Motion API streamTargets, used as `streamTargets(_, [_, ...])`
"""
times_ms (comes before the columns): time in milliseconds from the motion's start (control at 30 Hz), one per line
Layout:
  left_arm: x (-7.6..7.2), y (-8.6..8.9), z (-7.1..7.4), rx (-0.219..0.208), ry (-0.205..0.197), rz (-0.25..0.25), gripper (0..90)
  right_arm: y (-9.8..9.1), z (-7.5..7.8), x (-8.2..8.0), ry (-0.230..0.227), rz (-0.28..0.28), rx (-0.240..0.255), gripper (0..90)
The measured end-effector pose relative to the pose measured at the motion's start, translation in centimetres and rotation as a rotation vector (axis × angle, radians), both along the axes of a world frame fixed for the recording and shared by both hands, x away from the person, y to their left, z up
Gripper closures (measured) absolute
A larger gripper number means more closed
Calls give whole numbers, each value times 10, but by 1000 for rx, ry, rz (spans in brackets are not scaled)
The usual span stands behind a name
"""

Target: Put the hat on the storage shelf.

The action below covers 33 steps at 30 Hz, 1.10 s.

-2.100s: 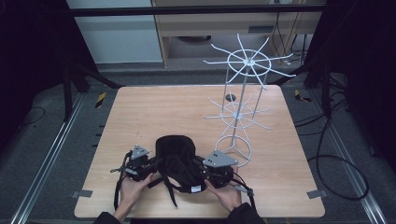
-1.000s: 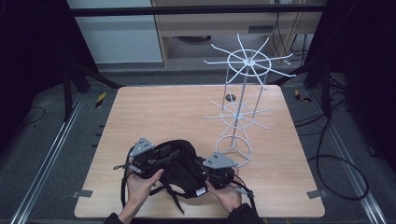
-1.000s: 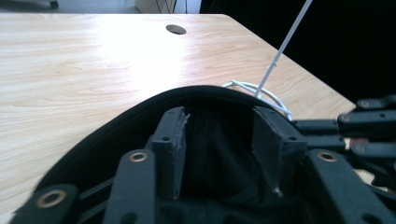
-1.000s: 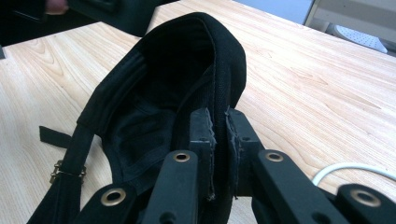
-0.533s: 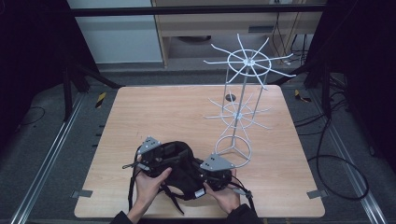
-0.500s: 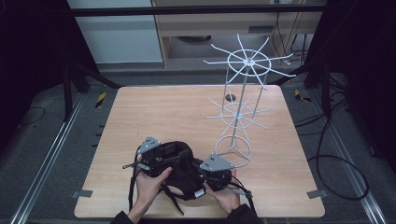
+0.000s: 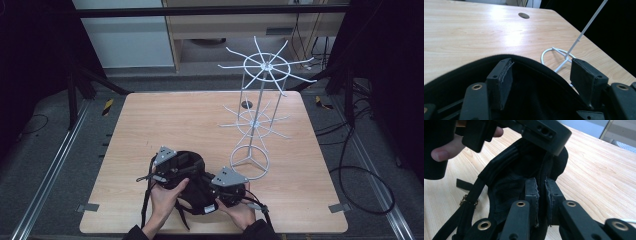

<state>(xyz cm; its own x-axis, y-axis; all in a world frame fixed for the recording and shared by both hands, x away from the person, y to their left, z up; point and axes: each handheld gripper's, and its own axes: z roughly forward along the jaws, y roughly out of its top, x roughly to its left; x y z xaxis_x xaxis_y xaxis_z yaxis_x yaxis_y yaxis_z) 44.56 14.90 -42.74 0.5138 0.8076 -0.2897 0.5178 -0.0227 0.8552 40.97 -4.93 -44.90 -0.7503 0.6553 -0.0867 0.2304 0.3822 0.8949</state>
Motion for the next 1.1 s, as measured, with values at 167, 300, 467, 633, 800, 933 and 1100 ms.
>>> streamTargets(167, [3,1,-8,-32,53,-10,412,4,-1,-3,-10,30,-11,819])
streamTargets(300, [1,2,-5,-17,41,-5,495,6,-1,-3,-4,38,-7,803])
streamTargets(467, [-2,2,-3,-9,31,-16,613,6,-1,-2,34,63,20,694])
streamTargets(633, [-4,9,1,-44,29,-18,697,-4,5,-5,67,108,84,589])
streamTargets(800, [-7,18,9,-70,26,-30,787,-23,12,-6,68,92,136,543])
streamTargets(933, [-11,25,18,-85,0,-65,820,-39,12,-3,67,39,145,529])
streamTargets(1100, [-20,26,29,-76,-58,-124,827,-45,6,2,76,10,119,521])
